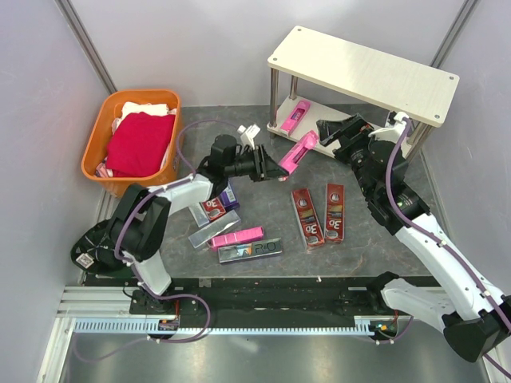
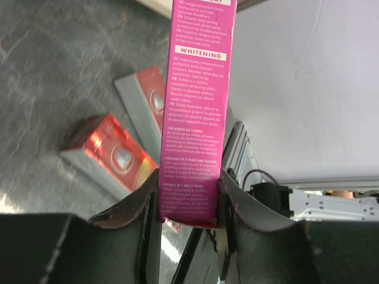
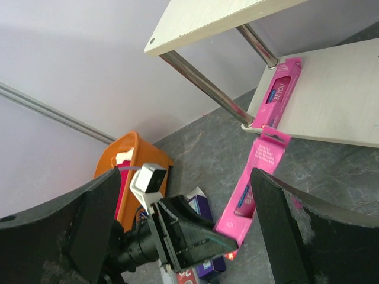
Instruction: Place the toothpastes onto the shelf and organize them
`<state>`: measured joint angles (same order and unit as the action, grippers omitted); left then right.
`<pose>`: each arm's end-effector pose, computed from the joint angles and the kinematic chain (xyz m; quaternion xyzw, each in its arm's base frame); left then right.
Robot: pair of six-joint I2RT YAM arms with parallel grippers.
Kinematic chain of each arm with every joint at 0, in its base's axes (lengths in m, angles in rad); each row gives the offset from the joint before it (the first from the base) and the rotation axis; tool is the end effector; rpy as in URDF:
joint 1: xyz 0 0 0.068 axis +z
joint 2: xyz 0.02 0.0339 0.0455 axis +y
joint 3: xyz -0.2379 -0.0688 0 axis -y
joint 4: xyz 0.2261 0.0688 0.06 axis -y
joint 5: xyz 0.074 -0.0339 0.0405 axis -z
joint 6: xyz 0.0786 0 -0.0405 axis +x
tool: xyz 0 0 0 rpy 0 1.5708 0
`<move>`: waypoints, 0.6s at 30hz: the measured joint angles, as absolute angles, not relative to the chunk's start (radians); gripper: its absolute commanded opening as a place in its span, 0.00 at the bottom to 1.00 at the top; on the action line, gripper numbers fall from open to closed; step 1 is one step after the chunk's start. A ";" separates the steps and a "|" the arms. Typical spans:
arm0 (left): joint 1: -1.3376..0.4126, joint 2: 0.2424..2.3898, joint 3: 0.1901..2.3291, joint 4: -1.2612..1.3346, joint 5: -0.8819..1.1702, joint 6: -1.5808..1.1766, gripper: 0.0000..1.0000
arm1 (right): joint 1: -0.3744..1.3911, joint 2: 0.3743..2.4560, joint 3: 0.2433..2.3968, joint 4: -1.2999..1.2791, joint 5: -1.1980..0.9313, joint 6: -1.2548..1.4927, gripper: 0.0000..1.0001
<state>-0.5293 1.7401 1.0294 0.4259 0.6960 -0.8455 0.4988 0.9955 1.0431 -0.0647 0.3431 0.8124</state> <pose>0.3194 -0.2452 0.2082 0.0835 0.7751 -0.5686 0.2625 0.2423 0.1019 0.3813 0.2279 0.6754 0.3246 0.6218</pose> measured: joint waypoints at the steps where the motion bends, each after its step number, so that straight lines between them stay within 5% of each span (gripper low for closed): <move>1: -0.530 1.761 1.057 0.432 0.701 -0.853 0.02 | 0.498 0.995 1.043 -0.067 0.344 0.806 0.98; 18: -0.572 2.275 1.633 0.533 0.705 -1.126 0.02 | 0.488 0.995 1.044 -0.089 0.373 0.705 0.98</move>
